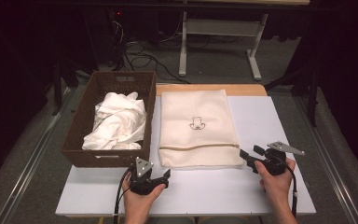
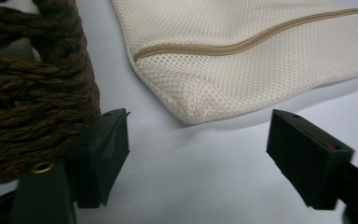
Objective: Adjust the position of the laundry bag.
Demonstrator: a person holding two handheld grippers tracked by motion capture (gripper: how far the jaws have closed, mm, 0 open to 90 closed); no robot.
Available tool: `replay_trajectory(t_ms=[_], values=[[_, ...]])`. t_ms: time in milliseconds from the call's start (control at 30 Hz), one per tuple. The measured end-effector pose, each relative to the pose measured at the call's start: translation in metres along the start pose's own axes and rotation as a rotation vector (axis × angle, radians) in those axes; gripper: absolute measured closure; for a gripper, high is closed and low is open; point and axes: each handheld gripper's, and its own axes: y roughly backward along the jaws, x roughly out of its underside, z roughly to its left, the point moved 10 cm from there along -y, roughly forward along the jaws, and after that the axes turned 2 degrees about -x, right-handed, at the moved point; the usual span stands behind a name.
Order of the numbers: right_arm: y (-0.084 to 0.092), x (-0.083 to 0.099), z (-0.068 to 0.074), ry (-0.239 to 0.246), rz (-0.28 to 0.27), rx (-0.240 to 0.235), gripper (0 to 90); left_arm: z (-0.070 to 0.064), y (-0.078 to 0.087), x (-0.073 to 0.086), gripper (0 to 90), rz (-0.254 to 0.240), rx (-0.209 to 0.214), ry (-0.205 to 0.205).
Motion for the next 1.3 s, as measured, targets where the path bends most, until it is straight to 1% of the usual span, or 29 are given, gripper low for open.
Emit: replay_trajectory(t_ms=[67, 133, 200, 233, 267, 300, 333, 367, 433, 467, 500, 533, 567, 600, 633, 733, 800, 833, 867, 933, 967, 1033, 1067, 1100, 1133, 1200, 1233, 1267, 1300], values=[[-0.007, -0.001, -0.002, -0.015, 0.013, 0.021, 32.8, 0.002, -0.006, 0.000, 27.8, 0.017, -0.013, 0.011], [-0.016, -0.001, -0.004, -0.035, 0.029, 0.025, 33.0, 0.003, -0.012, -0.001, 32.5, 0.013, -0.017, 0.039], [-0.026, 0.002, -0.004, -0.041, 0.057, 0.030, 33.0, 0.002, -0.016, -0.001, 38.9, 0.011, -0.006, 0.057], [-0.030, 0.005, -0.003, -0.041, 0.076, 0.034, 33.4, 0.003, -0.018, -0.002, 41.9, 0.010, -0.023, 0.063], [-0.034, 0.009, -0.002, -0.033, 0.100, 0.041, 35.2, 0.002, -0.019, -0.003, 45.4, 0.009, -0.016, 0.078], [-0.036, 0.014, -0.001, -0.025, 0.126, 0.048, 38.3, 0.000, -0.020, -0.003, 49.1, 0.014, -0.002, 0.080], [-0.037, 0.019, 0.001, -0.024, 0.150, 0.052, 42.8, 0.000, -0.023, -0.001, 53.8, 0.043, -0.018, 0.070], [-0.037, 0.023, 0.003, -0.026, 0.164, 0.046, 45.5, 0.000, -0.025, -0.001, 57.1, 0.050, -0.019, 0.074], [-0.037, 0.024, 0.003, -0.028, 0.150, 0.047, 52.4, -0.002, -0.027, -0.002, 64.7, 0.052, 0.002, 0.070], [-0.037, 0.025, 0.002, -0.020, 0.148, 0.049, 57.5, -0.003, -0.027, -0.002, 70.1, 0.060, 0.007, 0.055], [-0.036, 0.025, 0.002, -0.031, 0.147, 0.052, 64.5, -0.006, -0.028, -0.003, 82.0, 0.064, 0.043, 0.047], [-0.035, 0.026, 0.001, -0.025, 0.149, 0.060, 74.4, -0.009, -0.028, -0.003, 85.5, 0.079, 0.090, 0.037], [-0.035, 0.027, 0.001, -0.007, 0.149, 0.053, 79.4, -0.010, -0.028, -0.002, 86.3, 0.084, 0.102, 0.032], [-0.034, 0.027, 0.003, -0.018, 0.149, 0.047, 83.3, -0.011, -0.027, -0.002, 86.6, 0.088, 0.123, 0.039], [-0.032, 0.026, 0.004, -0.027, 0.145, 0.032, 85.7, -0.011, -0.025, -0.001, 86.7, 0.093, 0.130, 0.038], [-0.029, 0.026, 0.007, -0.039, 0.140, 0.018, 86.4, -0.010, -0.021, 0.000, 86.7, 0.092, 0.140, 0.050], [-0.025, 0.027, 0.011, -0.024, 0.135, 0.006, 86.5, -0.007, -0.014, 0.000, 86.7, 0.086, 0.153, 0.056], [-0.022, 0.029, 0.016, -0.005, 0.140, -0.003, 86.5, -0.006, -0.007, 0.001, 86.7, 0.076, 0.169, 0.080], [-0.021, 0.030, 0.018, 0.011, 0.144, -0.003, 86.4, -0.005, -0.004, 0.003, 86.7, 0.075, 0.178, 0.093], [-0.018, 0.033, 0.024, 0.052, 0.147, -0.007, 86.3, -0.004, 0.002, 0.009, 86.7, 0.080, 0.174, 0.097], [-0.017, 0.035, 0.026, 0.058, 0.144, -0.009, 86.4, -0.003, 0.005, 0.013, 86.7, 0.083, 0.171, 0.102], [-0.016, 0.040, 0.031, 0.060, 0.147, -0.017, 86.3, -0.002, 0.010, 0.015, 86.7, 0.081, 0.166, 0.115], [-0.016, 0.042, 0.033, 0.066, 0.146, -0.020, 86.3, -0.002, 0.010, 0.015, 86.7, 0.081, 0.166, 0.115], [-0.016, 0.045, 0.035, 0.060, 0.149, -0.018, 86.2, 0.000, 0.015, 0.019, 86.6, 0.078, 0.163, 0.129], [-0.016, 0.047, 0.037, 0.058, 0.145, -0.019, 86.2, 0.001, 0.018, 0.021, 86.7, 0.083, 0.161, 0.121], [-0.014, 0.050, 0.041, 0.052, 0.140, -0.008, 86.1, 0.001, 0.023, 0.026, 86.5, 0.091, 0.166, 0.123], [-0.012, 0.052, 0.044, 0.047, 0.139, -0.010, 86.0, 0.003, 0.025, 0.028, 86.5, 0.094, 0.165, 0.119], [-0.010, 0.054, 0.046, 0.046, 0.142, -0.014, 85.9, 0.003, 0.027, 0.031, 86.5, 0.094, 0.166, 0.124], [-0.008, 0.056, 0.048, 0.049, 0.145, -0.018, 85.9, 0.004, 0.029, 0.034, 86.4, 0.104, 0.171, 0.123]])
